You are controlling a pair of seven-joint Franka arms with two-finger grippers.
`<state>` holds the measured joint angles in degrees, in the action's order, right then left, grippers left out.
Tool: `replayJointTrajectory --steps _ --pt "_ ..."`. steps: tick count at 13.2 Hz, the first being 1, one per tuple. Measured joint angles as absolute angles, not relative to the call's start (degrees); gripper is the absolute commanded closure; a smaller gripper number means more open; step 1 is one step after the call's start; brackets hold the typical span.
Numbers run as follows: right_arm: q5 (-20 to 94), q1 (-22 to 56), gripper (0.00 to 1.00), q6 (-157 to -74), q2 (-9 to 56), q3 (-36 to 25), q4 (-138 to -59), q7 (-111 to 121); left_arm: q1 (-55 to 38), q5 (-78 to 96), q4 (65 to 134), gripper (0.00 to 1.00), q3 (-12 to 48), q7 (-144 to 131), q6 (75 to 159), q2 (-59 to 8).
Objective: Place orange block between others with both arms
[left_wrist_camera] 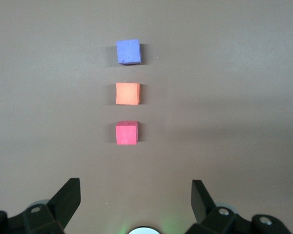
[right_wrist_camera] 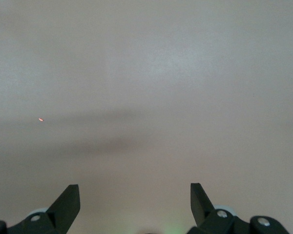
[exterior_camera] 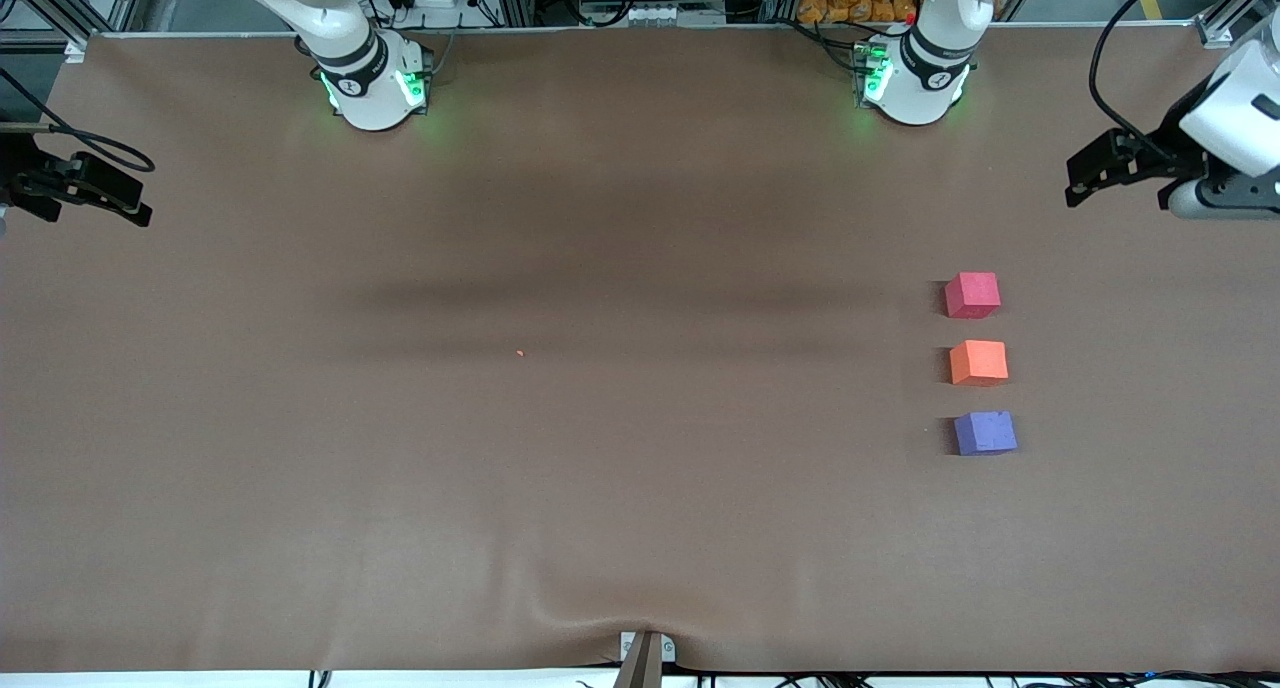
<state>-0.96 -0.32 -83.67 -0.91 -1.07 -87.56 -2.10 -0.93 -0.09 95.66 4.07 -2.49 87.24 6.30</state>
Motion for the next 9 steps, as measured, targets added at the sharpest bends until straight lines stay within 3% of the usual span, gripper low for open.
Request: replayJointTrajectory --steps 9 --pt "-1.0 -0.3 0.00 -83.6 -0.9 -1.1 -87.6 -2.1 0.2 -0.1 96.2 0.00 3.5 -2.3 87.8 6.6"
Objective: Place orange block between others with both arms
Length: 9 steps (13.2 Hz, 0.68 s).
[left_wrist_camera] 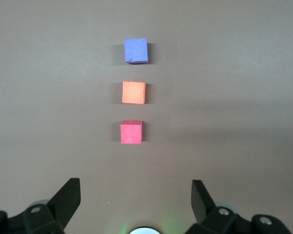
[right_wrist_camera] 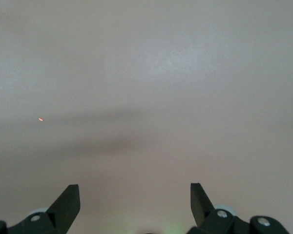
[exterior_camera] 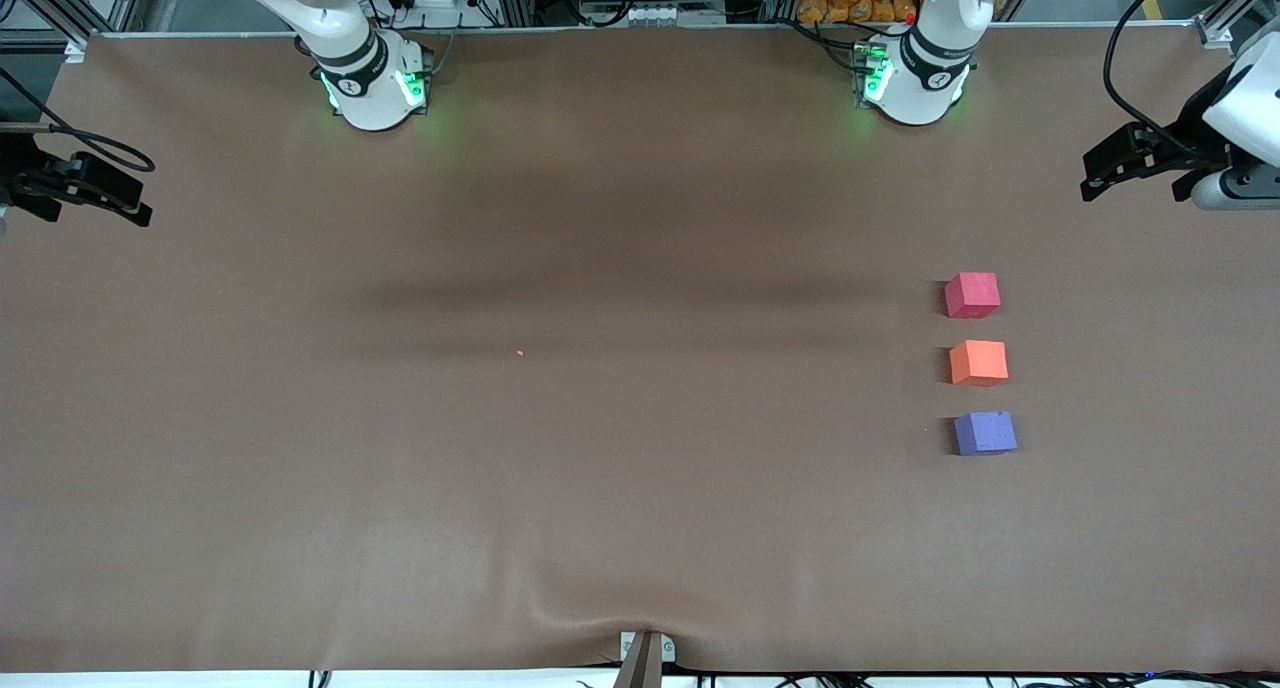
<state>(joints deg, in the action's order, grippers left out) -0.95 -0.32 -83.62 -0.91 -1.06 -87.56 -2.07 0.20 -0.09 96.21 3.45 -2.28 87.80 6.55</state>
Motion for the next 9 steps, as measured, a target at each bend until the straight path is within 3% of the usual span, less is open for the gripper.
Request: replayJointTrajectory --steps 9 --pt "-0.9 -0.3 0.00 -83.5 -0.9 -0.8 -87.6 -2.0 1.2 -0.1 96.1 0.00 3.4 -2.3 86.2 6.7"
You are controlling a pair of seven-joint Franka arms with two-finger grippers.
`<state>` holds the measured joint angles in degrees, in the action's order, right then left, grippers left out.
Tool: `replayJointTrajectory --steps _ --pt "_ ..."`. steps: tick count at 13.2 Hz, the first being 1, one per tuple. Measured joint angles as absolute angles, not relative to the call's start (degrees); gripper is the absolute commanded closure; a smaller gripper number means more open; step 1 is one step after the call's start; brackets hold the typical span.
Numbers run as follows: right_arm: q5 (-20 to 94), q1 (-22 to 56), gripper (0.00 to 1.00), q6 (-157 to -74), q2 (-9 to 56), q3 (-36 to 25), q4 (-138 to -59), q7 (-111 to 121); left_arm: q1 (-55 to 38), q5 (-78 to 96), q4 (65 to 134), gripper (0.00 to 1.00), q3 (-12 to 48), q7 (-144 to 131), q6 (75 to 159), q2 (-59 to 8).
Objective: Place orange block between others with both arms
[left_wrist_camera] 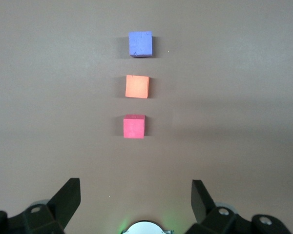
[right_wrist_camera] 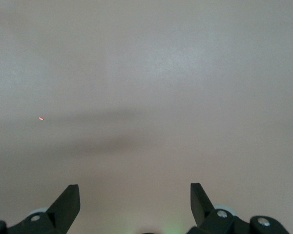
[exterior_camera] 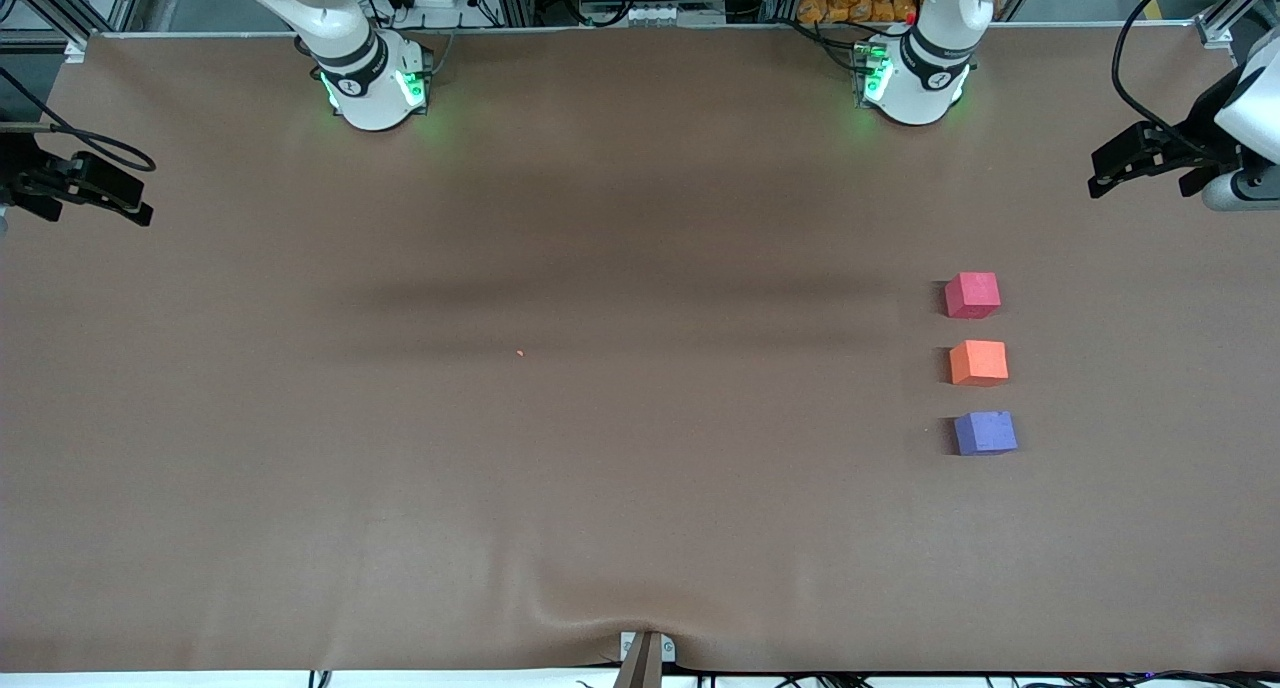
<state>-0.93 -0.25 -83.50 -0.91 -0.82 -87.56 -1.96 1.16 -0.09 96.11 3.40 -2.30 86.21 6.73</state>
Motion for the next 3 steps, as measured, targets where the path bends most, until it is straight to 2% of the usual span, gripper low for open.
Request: replayJointTrajectory --steps 3 --pt "-0.9 0.2 0.00 -83.5 -0.9 -0.5 -87.6 -1.9 1.3 -0.1 95.8 0.00 3.4 -2.3 86.2 6.9"
